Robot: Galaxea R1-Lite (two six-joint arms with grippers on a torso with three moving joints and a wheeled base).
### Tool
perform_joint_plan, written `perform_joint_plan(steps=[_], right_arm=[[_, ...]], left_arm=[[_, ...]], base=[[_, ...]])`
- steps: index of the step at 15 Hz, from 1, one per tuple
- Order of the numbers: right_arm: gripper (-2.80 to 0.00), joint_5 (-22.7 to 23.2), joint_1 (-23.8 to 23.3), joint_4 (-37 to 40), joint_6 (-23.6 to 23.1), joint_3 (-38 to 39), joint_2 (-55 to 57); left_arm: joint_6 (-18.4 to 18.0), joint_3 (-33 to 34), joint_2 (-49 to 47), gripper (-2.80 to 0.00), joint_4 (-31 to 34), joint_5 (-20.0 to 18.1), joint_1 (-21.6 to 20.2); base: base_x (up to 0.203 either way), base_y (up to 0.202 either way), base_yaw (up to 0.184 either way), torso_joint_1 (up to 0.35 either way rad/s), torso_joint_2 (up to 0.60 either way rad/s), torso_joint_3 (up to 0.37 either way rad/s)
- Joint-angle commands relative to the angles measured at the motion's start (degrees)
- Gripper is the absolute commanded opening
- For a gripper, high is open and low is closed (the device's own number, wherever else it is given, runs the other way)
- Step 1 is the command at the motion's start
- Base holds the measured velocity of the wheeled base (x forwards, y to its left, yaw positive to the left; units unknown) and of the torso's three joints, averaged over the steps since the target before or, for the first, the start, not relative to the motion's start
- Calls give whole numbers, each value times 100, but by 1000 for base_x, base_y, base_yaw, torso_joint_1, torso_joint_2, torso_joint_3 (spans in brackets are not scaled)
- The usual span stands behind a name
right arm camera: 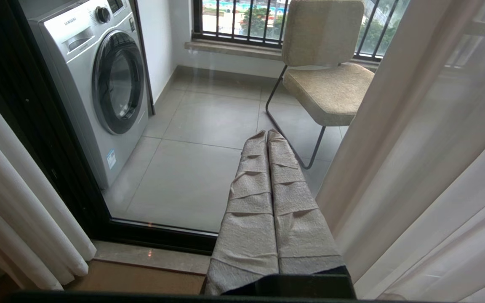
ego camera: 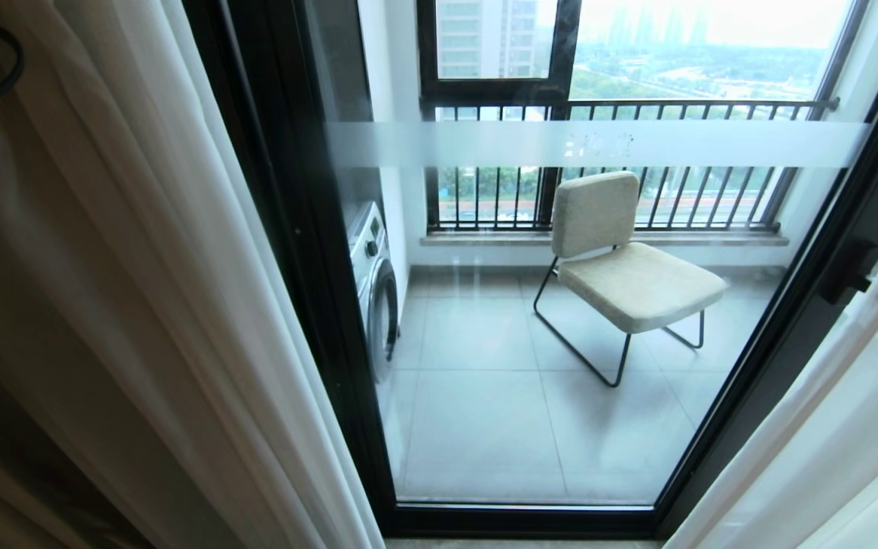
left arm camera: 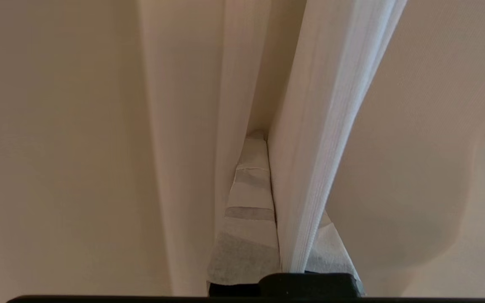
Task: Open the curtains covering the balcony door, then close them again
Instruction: Pull the inner curtains open on both sides
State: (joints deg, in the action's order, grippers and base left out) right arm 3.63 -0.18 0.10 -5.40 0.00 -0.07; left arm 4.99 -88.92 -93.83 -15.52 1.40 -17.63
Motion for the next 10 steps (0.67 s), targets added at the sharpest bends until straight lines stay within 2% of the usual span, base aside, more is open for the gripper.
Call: perform_joint_plan(steps=[1,6,10], right_arm=[[-280,6,1,-1,-5,0,7],[-280,6,1,-1,-5,0,7],[-280,6,1,-1,-5,0,7]], left_arm=[[38,-15,-225,-280,14,-271,-583],[105,-41,-710,-280,-21,-997,-2064],[220,-61,-1174,-280,-38,-1417,-2993]], base=[[0,0,0,0,0,0],[0,0,0,0,0,0],[0,0,0,0,0,0]])
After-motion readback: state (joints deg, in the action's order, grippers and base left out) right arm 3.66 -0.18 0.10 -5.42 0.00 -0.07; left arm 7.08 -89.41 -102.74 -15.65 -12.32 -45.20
